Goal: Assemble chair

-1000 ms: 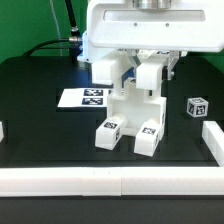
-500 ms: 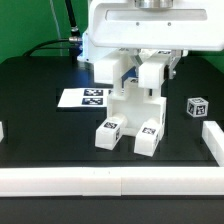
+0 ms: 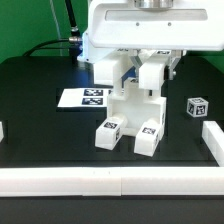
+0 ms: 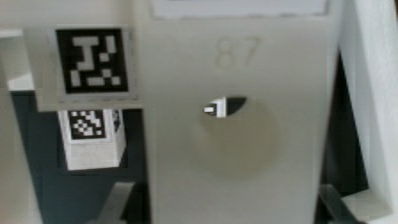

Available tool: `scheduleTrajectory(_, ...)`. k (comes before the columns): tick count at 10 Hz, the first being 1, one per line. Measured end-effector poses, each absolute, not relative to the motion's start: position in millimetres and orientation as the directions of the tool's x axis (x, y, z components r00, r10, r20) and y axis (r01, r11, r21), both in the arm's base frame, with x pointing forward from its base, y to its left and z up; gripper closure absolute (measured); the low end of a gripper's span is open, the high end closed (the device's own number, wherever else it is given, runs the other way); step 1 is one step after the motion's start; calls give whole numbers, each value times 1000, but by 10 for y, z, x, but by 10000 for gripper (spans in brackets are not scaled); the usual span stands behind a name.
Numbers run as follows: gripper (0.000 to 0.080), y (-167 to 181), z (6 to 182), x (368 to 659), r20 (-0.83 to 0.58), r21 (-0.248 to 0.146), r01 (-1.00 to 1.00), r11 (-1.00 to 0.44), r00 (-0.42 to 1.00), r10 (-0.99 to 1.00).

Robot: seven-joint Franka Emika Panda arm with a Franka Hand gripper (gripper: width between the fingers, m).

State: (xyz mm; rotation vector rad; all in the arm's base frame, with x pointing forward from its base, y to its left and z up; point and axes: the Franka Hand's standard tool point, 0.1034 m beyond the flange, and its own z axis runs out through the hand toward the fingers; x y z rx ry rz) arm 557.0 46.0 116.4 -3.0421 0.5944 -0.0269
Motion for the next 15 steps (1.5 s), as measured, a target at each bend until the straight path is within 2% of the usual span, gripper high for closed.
scheduleTrajectory(15, 511, 459, 1132, 5499, 36, -50, -359, -932, 932, -361)
